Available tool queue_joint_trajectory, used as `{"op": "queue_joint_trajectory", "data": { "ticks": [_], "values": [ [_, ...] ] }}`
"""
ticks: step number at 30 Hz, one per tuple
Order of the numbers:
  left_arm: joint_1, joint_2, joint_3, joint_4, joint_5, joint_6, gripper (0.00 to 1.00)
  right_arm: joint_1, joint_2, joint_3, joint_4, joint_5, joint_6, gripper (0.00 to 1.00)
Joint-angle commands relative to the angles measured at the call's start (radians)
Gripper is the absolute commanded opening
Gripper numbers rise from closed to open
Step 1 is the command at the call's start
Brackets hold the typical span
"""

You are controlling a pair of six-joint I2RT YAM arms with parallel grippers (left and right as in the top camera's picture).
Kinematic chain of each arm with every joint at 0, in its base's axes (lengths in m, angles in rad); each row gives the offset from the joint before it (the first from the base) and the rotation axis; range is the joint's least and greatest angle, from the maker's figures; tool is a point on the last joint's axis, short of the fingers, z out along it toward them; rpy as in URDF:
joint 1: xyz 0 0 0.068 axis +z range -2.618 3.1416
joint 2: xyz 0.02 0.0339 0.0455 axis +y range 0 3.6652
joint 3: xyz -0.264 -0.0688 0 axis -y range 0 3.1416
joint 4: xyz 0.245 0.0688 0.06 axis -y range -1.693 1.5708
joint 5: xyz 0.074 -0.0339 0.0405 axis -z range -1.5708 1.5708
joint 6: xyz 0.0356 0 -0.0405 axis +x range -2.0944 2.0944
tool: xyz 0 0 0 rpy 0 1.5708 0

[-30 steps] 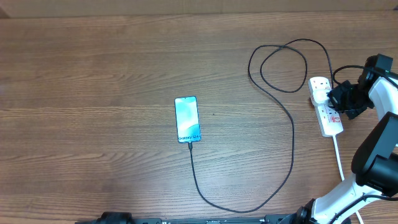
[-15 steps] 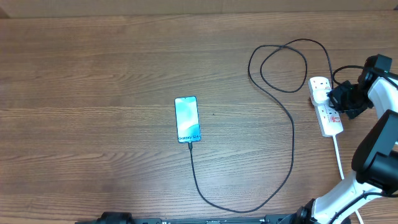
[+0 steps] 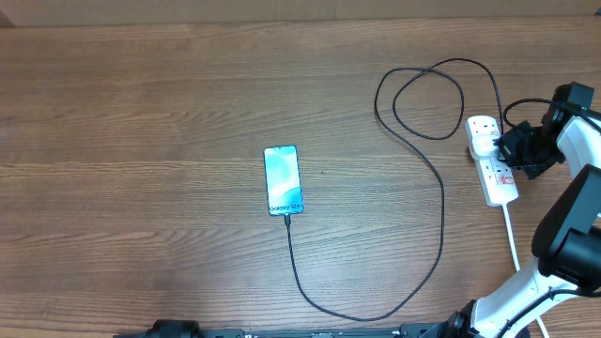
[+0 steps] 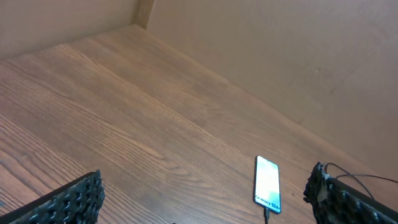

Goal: Plug charger to phone and switch on socket
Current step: 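Press the orange switch beside the charger on the power strip with the right gripper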

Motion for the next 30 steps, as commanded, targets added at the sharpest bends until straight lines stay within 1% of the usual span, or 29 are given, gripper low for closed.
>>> {"op": "queue_joint_trajectory", "data": {
  "ticks": [1, 11, 20, 27, 30],
  "values": [
    [0.006, -0.005, 0.0, -0.001, -0.013, -0.02, 1.0, 0.013, 0.029, 0.036, 0.031, -0.087, -0.022, 0.04],
    [0.006, -0.005, 0.0, -0.002, -0.013, -0.02, 1.0, 0.014, 0.115, 0.036, -0.012, -0.127, -0.045, 0.04],
    [0.006, -0.005, 0.0, -0.002, -0.013, -0.02, 1.0, 0.014, 0.119, 0.049, -0.049, -0.103, -0.045, 0.04],
    [0.006, -0.005, 0.0, -0.002, -0.013, -0.02, 1.0, -0.015, 0.098, 0.262, -0.306, 0.058, -0.043, 0.04],
    [0.006, -0.005, 0.0, -0.002, -0.013, -0.02, 0.99, -0.022, 0.023, 0.307, -0.356, 0.09, -0.043, 0.04]
  ]
}}
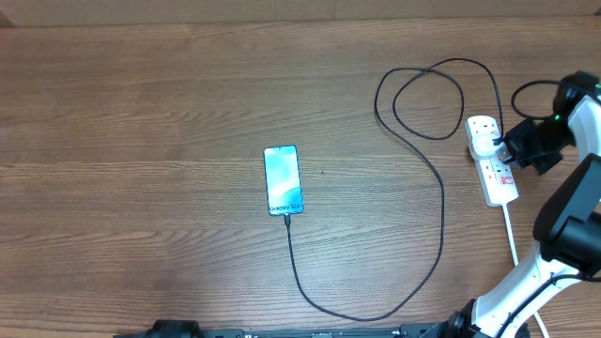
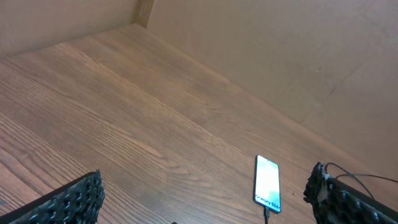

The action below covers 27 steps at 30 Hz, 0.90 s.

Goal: Plug charger to phone and switch on socket

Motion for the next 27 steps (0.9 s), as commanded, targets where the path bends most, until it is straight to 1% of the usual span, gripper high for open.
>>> {"op": "queue_joint_trajectory", "data": {
  "ticks": [1, 6, 9, 11, 13, 14, 15, 18, 20, 22, 24, 27],
  "values": [
    [0.006, -0.005, 0.0, 0.001, -0.013, -0.016, 0.99, -0.009, -0.108, 0.063, -0.019, 0.072, -0.003, 0.04],
    [0.006, -0.005, 0.0, 0.001, -0.013, -0.016, 1.0, -0.009, -0.294, 0.067, -0.019, 0.079, 0.004, 0.04],
    [0.013, -0.005, 0.0, 0.001, -0.013, -0.016, 1.0, -0.009, -0.45, 0.068, 0.006, 0.063, 0.031, 0.04],
    [0.021, -0.005, 0.0, 0.001, -0.013, -0.016, 0.99, -0.009, -0.554, 0.068, 0.045, 0.013, 0.035, 0.04],
    [0.033, -0.005, -0.001, 0.002, -0.013, -0.016, 1.0, -0.009, -0.665, 0.068, 0.122, -0.082, 0.042, 0.04],
    [0.047, -0.005, 0.0, 0.001, -0.013, -0.016, 0.99, -0.009, -0.762, 0.068, 0.219, -0.163, 0.08, 0.04],
    [0.053, -0.005, 0.0, 0.001, -0.013, -0.016, 1.0, -0.009, -0.809, 0.068, 0.28, -0.196, 0.108, 0.04],
    [0.071, -0.005, 0.0, 0.001, -0.013, -0.016, 1.0, -0.007, -0.917, 0.068, 0.463, -0.26, 0.181, 0.05],
    [0.076, -0.005, 0.0, 0.001, -0.013, -0.016, 1.0, -0.007, -0.96, 0.068, 0.563, -0.296, 0.185, 0.06],
    [0.076, -0.005, -0.001, 0.001, -0.013, -0.016, 0.99, -0.007, -0.996, 0.068, 0.626, -0.337, 0.184, 0.11],
    [0.076, -0.005, -0.001, 0.001, -0.013, -0.016, 1.0, -0.007, -1.026, 0.068, 0.635, -0.348, 0.184, 0.2],
    [0.076, -0.005, -0.001, 0.001, -0.013, -0.016, 1.0, -0.005, -1.067, 0.068, 0.608, -0.348, 0.177, 0.24]
  ]
}}
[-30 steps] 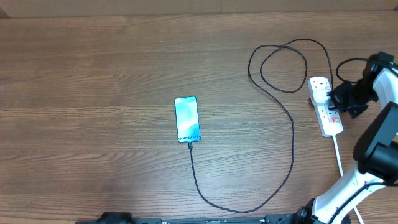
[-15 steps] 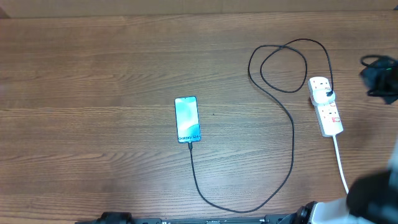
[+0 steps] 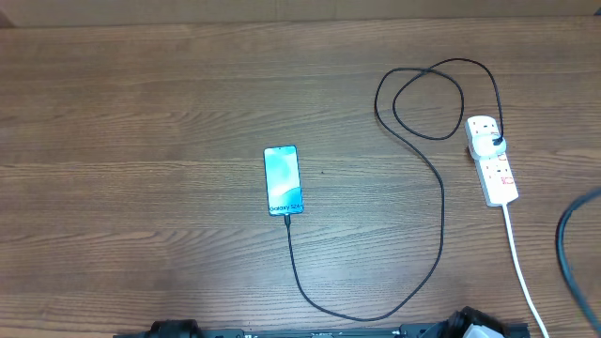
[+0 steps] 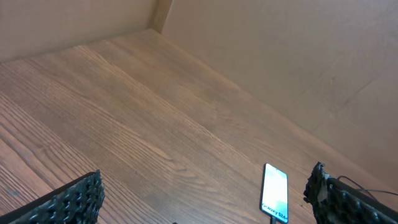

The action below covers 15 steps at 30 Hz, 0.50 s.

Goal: Plug charger to phone and switch on socket

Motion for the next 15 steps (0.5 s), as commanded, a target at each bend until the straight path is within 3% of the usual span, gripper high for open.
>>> {"op": "queue_joint_trajectory", "data": {
  "ticks": [1, 3, 11, 15],
  "values": [
    [0.008, -0.005, -0.001, 0.001, -0.01, -0.016, 1.0, 0.006, -0.02, -0.005, -0.033, -0.042, 0.013, 0.27],
    [0.008, -0.005, -0.001, 0.001, -0.01, -0.016, 0.99, 0.031, -0.043, -0.007, -0.072, -0.039, 0.011, 0.33],
    [0.008, -0.005, -0.001, 0.014, -0.007, -0.03, 1.0, 0.137, -0.132, -0.033, -0.095, -0.038, -0.014, 0.35],
    [0.008, -0.005, -0.027, 0.143, -0.042, -0.154, 1.0, 0.227, -0.146, -0.033, -0.095, -0.037, -0.014, 0.35]
  ]
}}
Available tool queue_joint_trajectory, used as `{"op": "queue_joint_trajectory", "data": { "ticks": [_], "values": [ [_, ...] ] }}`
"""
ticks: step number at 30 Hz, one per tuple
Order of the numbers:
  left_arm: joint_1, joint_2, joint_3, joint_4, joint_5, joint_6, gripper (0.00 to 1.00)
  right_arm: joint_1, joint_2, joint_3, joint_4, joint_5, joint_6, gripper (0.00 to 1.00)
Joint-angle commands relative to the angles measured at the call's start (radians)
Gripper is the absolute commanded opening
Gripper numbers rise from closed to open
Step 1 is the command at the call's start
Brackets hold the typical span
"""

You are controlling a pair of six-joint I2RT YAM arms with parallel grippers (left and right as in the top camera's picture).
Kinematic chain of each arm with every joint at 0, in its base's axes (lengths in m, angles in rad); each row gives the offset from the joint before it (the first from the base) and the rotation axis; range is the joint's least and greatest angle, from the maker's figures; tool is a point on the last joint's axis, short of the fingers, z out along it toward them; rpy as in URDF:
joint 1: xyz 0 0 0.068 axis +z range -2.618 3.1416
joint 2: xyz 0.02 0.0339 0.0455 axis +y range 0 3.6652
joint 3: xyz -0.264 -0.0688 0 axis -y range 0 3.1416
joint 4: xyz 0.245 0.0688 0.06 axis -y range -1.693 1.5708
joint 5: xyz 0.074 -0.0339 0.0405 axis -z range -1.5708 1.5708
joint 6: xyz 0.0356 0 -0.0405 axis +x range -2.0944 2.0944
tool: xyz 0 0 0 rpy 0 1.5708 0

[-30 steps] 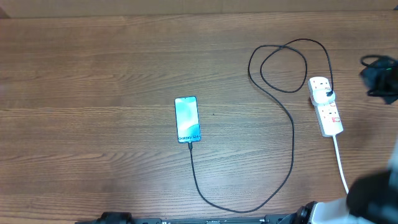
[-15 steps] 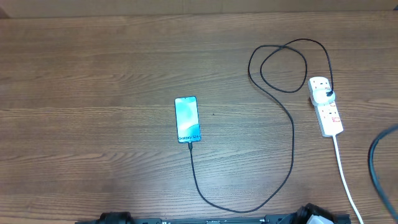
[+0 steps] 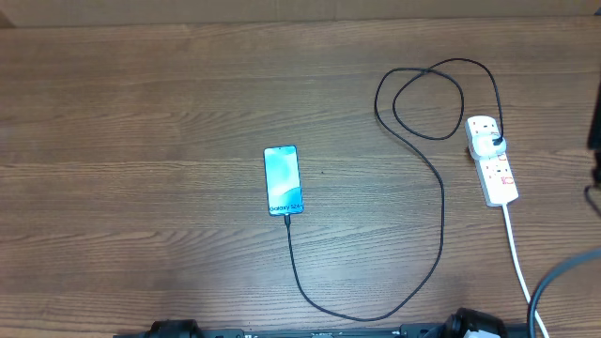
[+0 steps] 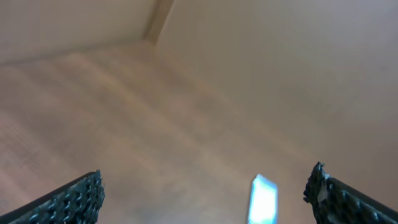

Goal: Plug charger to phone and switch on socket

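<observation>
The phone (image 3: pixel 283 180) lies screen up and lit in the middle of the table. A black charger cable (image 3: pixel 442 225) is plugged into its near end. The cable loops right and back to a plug (image 3: pixel 488 141) seated in the white socket strip (image 3: pixel 498 178) at the right. In the blurred left wrist view my left gripper (image 4: pixel 204 190) is open, high above the table, with the phone (image 4: pixel 263 198) small between its fingers (image 4: pixel 68 202). My right gripper is out of view; only a dark part of that arm (image 3: pixel 595 122) shows at the right edge.
The socket strip's white lead (image 3: pixel 516 253) runs toward the near right corner. A grey cable of the right arm (image 3: pixel 556 277) curves in at the bottom right. A wall (image 4: pixel 261 68) stands behind the wooden table (image 3: pixel 141 141).
The left wrist view has gone blurred and shifted a little, so the left arm has moved. A dark part of the right arm now shows at the right edge. Nothing on the table has moved.
My right gripper was on the socket strip beside the plug, the phone lit and its cable plugged in. A second later it was still at the strip, slightly further right. Then it was gone from the overhead view, and it stays out of view now.
</observation>
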Motion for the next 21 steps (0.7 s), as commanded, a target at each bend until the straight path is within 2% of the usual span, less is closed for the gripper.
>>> {"op": "queue_joint_trajectory", "data": {
  "ticks": [1, 10, 15, 21],
  "values": [
    [0.008, -0.005, -0.042, 0.123, -0.03, -0.149, 1.0, 0.075, -0.008, -0.007, 0.002, -0.001, -0.007, 0.35],
    [0.008, -0.005, -0.385, 0.437, 0.002, -0.167, 1.0, 0.163, -0.009, -0.019, 0.002, 0.06, -0.007, 0.4],
    [0.008, -0.005, -0.666, 0.795, 0.054, -0.164, 0.99, 0.163, -0.01, -0.019, 0.005, 0.06, -0.007, 0.42],
    [0.008, -0.005, -0.951, 1.133, 0.052, -0.147, 0.99, 0.163, -0.017, -0.019, 0.006, 0.06, -0.006, 0.45]
  ]
}}
